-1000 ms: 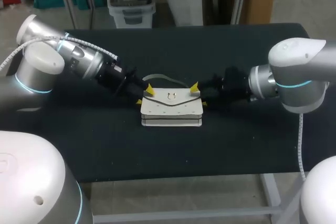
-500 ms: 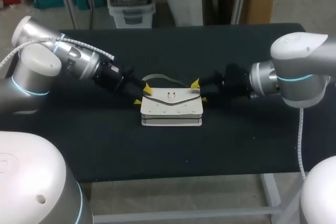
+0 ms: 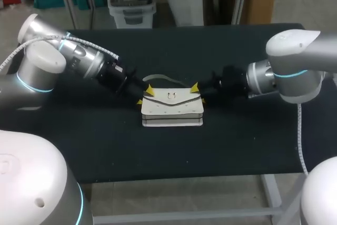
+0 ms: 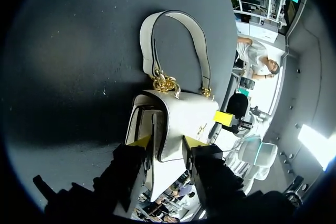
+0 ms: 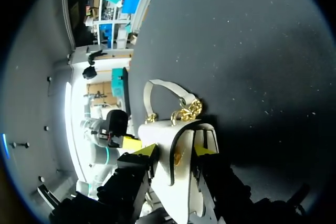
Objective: Pick up the bag, open it, inspect its contents, close it, and place it on the opposite side
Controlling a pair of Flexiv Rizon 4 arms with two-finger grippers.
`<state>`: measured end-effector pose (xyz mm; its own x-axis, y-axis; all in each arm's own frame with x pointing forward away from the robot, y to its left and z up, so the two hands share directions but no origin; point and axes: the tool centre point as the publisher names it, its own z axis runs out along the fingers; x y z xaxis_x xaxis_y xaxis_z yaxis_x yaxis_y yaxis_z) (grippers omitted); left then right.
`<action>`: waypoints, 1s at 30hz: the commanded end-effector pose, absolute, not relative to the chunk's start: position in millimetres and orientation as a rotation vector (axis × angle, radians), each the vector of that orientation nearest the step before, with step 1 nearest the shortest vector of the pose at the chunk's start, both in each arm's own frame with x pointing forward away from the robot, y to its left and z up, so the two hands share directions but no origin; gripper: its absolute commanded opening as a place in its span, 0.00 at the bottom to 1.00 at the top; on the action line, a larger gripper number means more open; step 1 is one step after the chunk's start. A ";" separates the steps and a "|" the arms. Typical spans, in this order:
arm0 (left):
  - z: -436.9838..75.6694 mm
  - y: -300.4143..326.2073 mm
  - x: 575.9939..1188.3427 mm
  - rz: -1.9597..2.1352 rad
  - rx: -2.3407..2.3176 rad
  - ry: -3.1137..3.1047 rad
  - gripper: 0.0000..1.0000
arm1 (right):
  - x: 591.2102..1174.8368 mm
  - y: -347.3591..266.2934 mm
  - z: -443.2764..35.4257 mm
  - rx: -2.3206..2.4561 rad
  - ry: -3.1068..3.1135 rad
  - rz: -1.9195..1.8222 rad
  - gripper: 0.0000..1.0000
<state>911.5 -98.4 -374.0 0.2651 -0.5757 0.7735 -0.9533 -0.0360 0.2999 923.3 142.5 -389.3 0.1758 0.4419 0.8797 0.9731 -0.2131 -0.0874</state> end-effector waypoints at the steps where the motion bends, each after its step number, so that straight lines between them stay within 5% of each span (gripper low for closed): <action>1: -382.9 -103.8 920.8 0.563 1.695 -1.406 0.00 | 929.0 149.9 -394.2 -1.759 -1.353 -0.962 0.00; 14: -377.9 -100.6 915.8 0.581 1.699 -1.424 0.00 | 917.0 146.5 -383.9 -1.754 -1.397 -1.071 0.00; 15: -376.8 -99.0 914.8 0.586 1.700 -1.426 0.00 | 916.4 145.1 -382.9 -1.755 -1.396 -1.070 0.37; 16: -376.3 -98.4 914.3 0.588 1.701 -1.426 0.07 | 915.8 143.9 -382.2 -1.754 -1.394 -1.071 0.44; 17: -375.7 -97.7 913.5 0.592 1.702 -1.427 0.33 | 915.1 142.3 -381.6 -1.756 -1.392 -1.074 0.47; 22: -373.9 -97.1 911.3 0.602 1.705 -1.432 0.35 | 914.6 139.1 -380.4 -1.760 -1.376 -1.079 0.44; 23: -373.9 -97.2 911.3 0.603 1.705 -1.432 0.29 | 915.0 139.2 -380.5 -1.760 -1.374 -1.077 0.40; 25: -374.2 -98.8 911.6 0.604 1.703 -1.431 0.00 | 916.5 140.7 -380.8 -1.755 -1.358 -1.069 0.29; 30: -375.3 -100.7 911.3 0.597 1.703 -1.434 0.00 | 917.0 146.6 -379.3 -1.739 -1.352 -1.065 0.00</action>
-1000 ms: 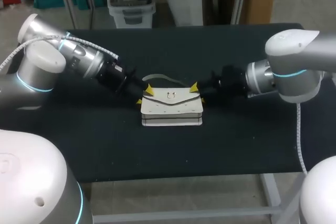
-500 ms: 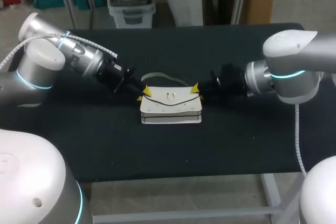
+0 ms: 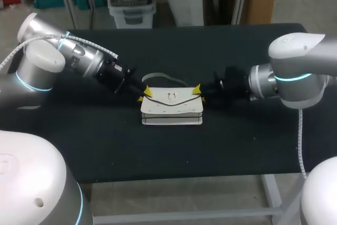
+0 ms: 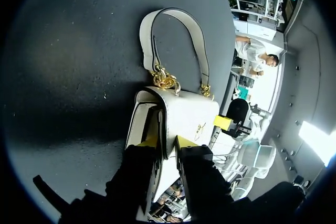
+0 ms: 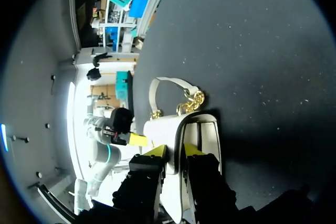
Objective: Pick up the bag, open it, inspect its contents, close it, and place it on the opposite side
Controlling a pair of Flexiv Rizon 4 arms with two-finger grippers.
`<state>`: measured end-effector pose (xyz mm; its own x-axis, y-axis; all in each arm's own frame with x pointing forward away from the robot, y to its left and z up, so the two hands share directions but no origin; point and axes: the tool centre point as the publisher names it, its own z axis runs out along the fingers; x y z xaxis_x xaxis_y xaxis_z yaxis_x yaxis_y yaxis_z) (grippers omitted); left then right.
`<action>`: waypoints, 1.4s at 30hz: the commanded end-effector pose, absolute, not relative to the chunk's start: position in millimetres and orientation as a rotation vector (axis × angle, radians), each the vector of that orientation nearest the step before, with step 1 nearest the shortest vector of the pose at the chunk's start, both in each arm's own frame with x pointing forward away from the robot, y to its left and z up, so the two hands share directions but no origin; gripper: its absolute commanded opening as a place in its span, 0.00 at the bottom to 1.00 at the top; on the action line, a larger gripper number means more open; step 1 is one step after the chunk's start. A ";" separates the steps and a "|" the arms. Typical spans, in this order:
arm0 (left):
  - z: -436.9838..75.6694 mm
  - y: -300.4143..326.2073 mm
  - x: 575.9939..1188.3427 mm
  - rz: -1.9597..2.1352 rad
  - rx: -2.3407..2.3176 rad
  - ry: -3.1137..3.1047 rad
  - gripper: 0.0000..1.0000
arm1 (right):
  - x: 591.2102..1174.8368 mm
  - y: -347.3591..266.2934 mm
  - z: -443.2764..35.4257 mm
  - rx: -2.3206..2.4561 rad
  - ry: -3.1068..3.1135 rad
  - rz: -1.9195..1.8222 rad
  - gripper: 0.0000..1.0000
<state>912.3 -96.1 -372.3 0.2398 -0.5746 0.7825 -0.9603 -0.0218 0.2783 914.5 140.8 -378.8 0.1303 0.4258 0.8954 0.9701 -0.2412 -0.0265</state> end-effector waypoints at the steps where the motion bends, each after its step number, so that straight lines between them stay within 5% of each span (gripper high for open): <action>1: -375.4 -101.1 911.2 0.597 1.702 -1.434 0.00 | 917.0 148.1 -379.1 -1.730 -1.366 -1.064 0.00; 10: -374.7 -104.0 911.2 0.589 1.704 -1.448 0.00 | 912.3 149.7 -381.1 -1.635 -1.436 -1.061 0.00; 11: -374.2 -103.3 910.9 0.588 1.709 -1.451 0.04 | 910.8 148.7 -381.0 -1.637 -1.445 -1.063 0.00; 13: -373.0 -101.6 909.6 0.590 1.712 -1.452 0.41 | 909.0 145.5 -380.5 -1.631 -1.441 -1.059 0.00; 14: -372.4 -100.9 909.0 0.593 1.716 -1.453 0.47 | 908.5 143.6 -380.3 -1.632 -1.438 -1.061 0.10; 15: -371.8 -100.4 908.4 0.595 1.718 -1.453 0.52 | 908.0 142.0 -379.9 -1.633 -1.437 -1.062 0.30; 16: -371.2 -99.7 907.8 0.596 1.720 -1.454 0.58 | 907.5 140.5 -379.7 -1.634 -1.436 -1.061 0.38; 20: -370.3 -97.3 906.3 0.604 1.727 -1.450 0.73 | 906.3 133.7 -379.1 -1.657 -1.422 -1.064 0.56; 23: -370.1 -96.7 906.0 0.610 1.726 -1.447 0.79 | 907.0 131.6 -379.6 -1.681 -1.389 -1.063 0.82; 26: -370.1 -96.6 906.2 0.613 1.725 -1.443 0.81 | 910.0 130.4 -379.8 -1.705 -1.338 -1.063 0.91; 36: -368.2 -90.5 903.9 0.619 1.728 -1.429 0.76 | 914.7 131.1 -374.6 -1.724 -1.239 -1.003 0.80; 42: -371.3 -89.5 904.4 0.604 1.726 -1.422 0.78 | 915.4 133.6 -379.3 -1.734 -1.242 -0.893 0.60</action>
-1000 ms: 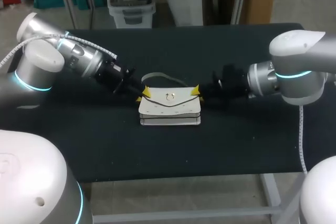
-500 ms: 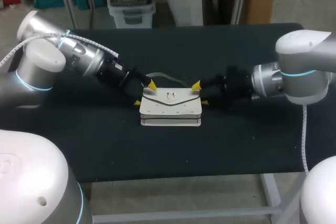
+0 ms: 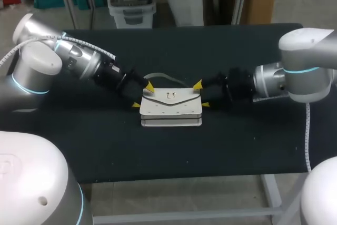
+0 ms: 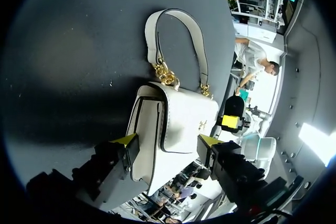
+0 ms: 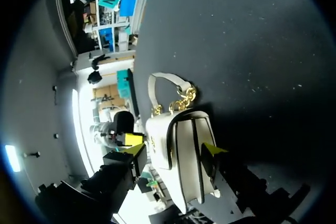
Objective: Pick up the bag, open it, inspect its contents, close it, and place it on the opposite side
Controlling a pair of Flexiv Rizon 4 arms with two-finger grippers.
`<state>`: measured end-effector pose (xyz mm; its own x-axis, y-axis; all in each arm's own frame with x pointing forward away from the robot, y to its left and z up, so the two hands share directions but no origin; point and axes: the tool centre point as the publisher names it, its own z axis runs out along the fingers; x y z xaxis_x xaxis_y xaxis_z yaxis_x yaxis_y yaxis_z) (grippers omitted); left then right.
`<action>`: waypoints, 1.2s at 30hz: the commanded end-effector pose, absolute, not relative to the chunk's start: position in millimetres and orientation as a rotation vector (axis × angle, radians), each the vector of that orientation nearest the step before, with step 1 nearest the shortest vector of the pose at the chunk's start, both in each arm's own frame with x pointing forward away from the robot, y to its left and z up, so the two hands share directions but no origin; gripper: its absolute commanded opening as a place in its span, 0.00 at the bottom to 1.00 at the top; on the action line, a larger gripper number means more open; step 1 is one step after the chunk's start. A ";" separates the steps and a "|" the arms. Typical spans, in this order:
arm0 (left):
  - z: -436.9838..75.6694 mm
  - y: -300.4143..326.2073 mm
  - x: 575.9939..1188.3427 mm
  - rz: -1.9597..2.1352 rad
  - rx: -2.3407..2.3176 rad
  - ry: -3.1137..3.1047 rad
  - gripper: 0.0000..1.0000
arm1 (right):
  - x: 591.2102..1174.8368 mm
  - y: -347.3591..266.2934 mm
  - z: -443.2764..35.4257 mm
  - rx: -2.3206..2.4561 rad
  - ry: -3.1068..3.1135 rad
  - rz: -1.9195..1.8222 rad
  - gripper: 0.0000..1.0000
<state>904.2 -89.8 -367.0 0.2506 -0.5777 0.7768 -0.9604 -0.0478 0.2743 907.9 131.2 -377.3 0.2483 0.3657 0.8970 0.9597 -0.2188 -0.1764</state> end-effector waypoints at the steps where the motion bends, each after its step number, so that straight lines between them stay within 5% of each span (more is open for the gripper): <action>1: -371.9 -89.7 904.4 0.601 1.724 -1.422 0.78 | 915.4 134.1 -381.3 -1.739 -1.237 -0.881 0.56; 4: -373.3 -92.0 904.3 0.593 1.716 -1.426 0.78 | 916.0 136.2 -387.0 -1.745 -1.232 -0.858 0.49; 10: -373.9 -95.4 905.8 0.588 1.701 -1.428 0.79 | 919.7 140.2 -390.6 -1.761 -1.227 -0.850 0.56; 13: -373.9 -97.5 906.5 0.585 1.697 -1.430 0.74 | 920.5 142.2 -390.0 -1.772 -1.242 -0.866 0.41; 14: -373.7 -97.7 906.5 0.586 1.696 -1.431 0.62 | 919.9 142.7 -389.3 -1.772 -1.250 -0.874 0.14; 15: -373.4 -97.9 906.5 0.587 1.694 -1.432 0.49 | 919.0 142.9 -388.6 -1.774 -1.258 -0.885 0.00; 17: -373.2 -97.9 906.4 0.589 1.694 -1.434 0.35 | 916.8 142.0 -387.4 -1.778 -1.270 -0.901 0.00; 19: -373.0 -97.9 906.4 0.589 1.695 -1.435 0.00 | 914.7 140.2 -386.2 -1.784 -1.278 -0.925 0.00; 22: -373.0 -97.9 906.5 0.587 1.697 -1.437 0.00 | 913.1 138.0 -384.3 -1.783 -1.278 -0.939 0.00; 23: -372.9 -97.9 906.5 0.587 1.698 -1.438 0.07 | 912.8 137.4 -383.5 -1.781 -1.279 -0.942 0.00; 25: -371.9 -96.7 905.8 0.589 1.701 -1.440 0.44 | 911.9 136.2 -381.7 -1.778 -1.280 -0.948 0.00; 26: -371.4 -95.8 905.3 0.591 1.706 -1.439 0.72 | 911.5 135.4 -380.8 -1.775 -1.281 -0.953 0.05; 27: -371.0 -94.9 904.8 0.592 1.709 -1.439 0.93 | 911.2 134.7 -380.1 -1.775 -1.282 -0.956 0.30; 28: -370.6 -93.7 904.1 0.593 1.715 -1.439 1.00 | 910.9 133.8 -379.5 -1.775 -1.282 -0.957 0.51; 29: -370.2 -92.5 903.3 0.594 1.720 -1.438 1.00 | 910.5 132.8 -378.6 -1.774 -1.282 -0.959 0.82; 30: -369.7 -91.3 902.4 0.595 1.724 -1.438 1.00 | 910.0 131.9 -377.7 -1.774 -1.283 -0.962 1.00; 36: -367.2 -85.6 897.1 0.583 1.763 -1.443 1.00 | 905.3 125.1 -369.7 -1.768 -1.288 -0.977 1.00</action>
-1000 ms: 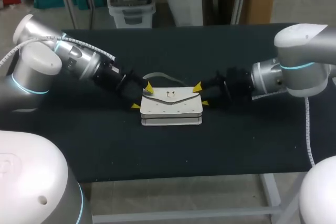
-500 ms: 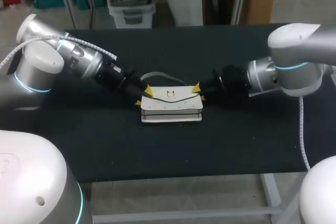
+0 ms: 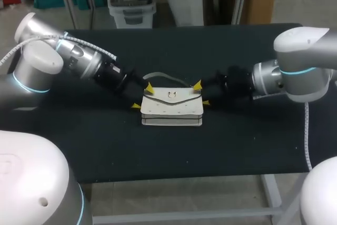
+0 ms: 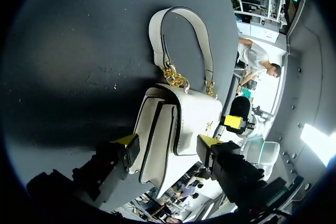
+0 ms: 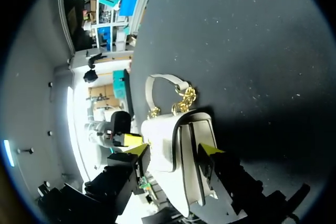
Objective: Pick up the bag, open it, inspect its contents, close it, and place it on the opposite side
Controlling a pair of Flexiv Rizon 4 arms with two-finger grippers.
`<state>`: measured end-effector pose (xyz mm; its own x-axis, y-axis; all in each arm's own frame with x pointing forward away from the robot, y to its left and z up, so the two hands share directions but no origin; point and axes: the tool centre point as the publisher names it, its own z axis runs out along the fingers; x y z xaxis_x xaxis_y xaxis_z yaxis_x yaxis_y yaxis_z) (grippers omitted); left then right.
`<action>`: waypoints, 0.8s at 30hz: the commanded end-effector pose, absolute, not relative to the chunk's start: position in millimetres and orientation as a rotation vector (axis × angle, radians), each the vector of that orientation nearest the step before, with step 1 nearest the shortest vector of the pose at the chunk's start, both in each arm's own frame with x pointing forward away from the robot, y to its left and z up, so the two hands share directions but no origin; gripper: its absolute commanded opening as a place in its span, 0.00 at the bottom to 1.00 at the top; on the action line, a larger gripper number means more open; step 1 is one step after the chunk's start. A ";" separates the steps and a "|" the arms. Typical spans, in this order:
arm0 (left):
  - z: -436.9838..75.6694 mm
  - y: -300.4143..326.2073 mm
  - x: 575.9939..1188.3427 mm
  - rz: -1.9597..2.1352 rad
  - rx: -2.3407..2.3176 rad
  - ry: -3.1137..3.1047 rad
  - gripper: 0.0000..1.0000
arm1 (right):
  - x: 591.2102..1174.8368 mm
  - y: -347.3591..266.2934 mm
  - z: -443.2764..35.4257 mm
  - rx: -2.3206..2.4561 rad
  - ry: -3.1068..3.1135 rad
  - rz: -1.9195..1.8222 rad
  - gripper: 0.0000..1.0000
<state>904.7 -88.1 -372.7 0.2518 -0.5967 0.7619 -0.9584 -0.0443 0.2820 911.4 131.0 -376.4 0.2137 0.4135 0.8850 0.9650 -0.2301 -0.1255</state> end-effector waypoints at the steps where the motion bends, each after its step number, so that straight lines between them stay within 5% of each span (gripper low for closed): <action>1: -366.9 -85.1 896.2 0.581 1.765 -1.443 1.00 | 904.3 123.8 -368.4 -1.764 -1.289 -0.977 1.00; 16: -357.1 -75.5 888.9 0.559 1.827 -1.448 1.00 | 880.3 122.4 -340.9 -1.700 -1.386 -1.007 1.00; 18: -355.7 -73.2 889.0 0.556 1.834 -1.450 1.00 | 878.0 124.9 -343.9 -1.693 -1.396 -0.994 0.89; 19: -354.2 -71.4 888.7 0.555 1.837 -1.452 1.00 | 876.4 126.2 -347.3 -1.695 -1.401 -0.984 0.73; 22: -351.4 -67.8 888.3 0.553 1.847 -1.457 1.00 | 873.8 127.2 -354.5 -1.695 -1.404 -0.970 0.68; 24: -349.6 -64.3 888.8 0.550 1.856 -1.459 1.00 | 872.6 127.4 -358.1 -1.691 -1.406 -0.967 0.55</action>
